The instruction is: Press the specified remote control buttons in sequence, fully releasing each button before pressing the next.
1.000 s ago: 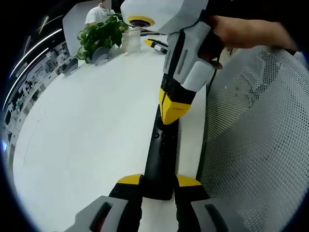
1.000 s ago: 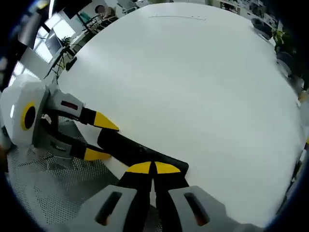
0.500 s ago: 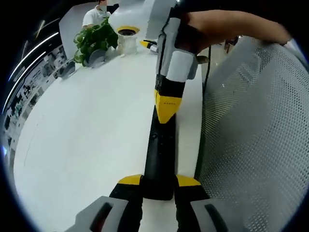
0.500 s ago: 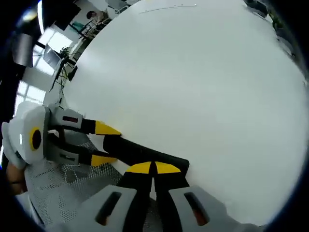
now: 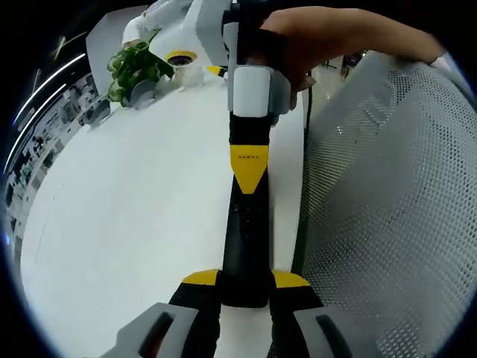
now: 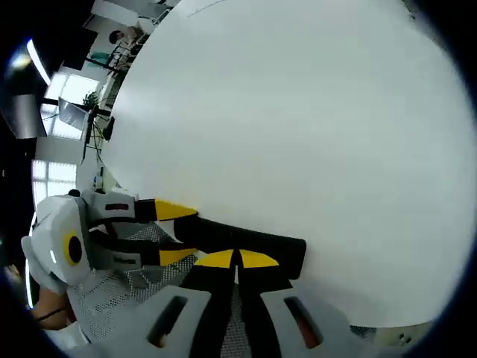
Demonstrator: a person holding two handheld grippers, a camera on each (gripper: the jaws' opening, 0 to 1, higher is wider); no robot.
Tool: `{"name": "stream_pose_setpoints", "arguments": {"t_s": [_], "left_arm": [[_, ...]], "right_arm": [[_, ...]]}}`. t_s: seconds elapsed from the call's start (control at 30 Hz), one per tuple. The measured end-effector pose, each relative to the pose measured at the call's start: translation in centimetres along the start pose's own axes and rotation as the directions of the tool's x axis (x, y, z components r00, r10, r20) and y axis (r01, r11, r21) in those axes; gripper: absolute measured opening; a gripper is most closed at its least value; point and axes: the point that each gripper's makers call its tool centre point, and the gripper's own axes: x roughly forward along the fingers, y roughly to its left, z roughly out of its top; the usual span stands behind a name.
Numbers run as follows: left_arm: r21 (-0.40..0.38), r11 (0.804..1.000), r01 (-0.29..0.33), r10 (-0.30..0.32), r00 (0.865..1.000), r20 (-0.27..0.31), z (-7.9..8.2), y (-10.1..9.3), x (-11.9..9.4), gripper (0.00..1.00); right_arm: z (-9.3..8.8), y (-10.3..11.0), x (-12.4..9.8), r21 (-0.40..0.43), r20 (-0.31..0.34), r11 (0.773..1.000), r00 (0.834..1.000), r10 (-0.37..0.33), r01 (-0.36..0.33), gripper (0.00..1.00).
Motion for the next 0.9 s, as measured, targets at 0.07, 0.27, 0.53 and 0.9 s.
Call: {"name": "stream_pose_setpoints", "arguments": {"t_s": [0.07,0.27,0.53,0.9], "left_arm": [[-0.003,1.000,0.001,-0.001,1.000,0.000,0.04,0.00,0.02,0.24],[-0.002,1.000,0.003,-0.003,1.000,0.001,0.07,0.01,0.09,0.24],[0.004,1.000,0.003,-0.003,1.000,0.000,0.09,-0.04,0.12,0.24],[0.020,1.000,0.001,-0.001,1.000,0.000,0.12,-0.12,0.09,0.24]], "right_arm": [[-0.04,-0.63,-0.23,0.022,0.008,1.000,1.000,-0.014,0.014,0.00],[-0.21,-0.53,0.11,0.053,-0.005,0.999,1.000,0.003,-0.003,0.00],[-0.50,-0.71,0.41,-0.003,-0.018,0.999,0.998,-0.053,0.053,0.00],[-0.55,-0.75,0.35,0.018,-0.028,0.999,0.999,-0.045,0.045,0.00]]}}
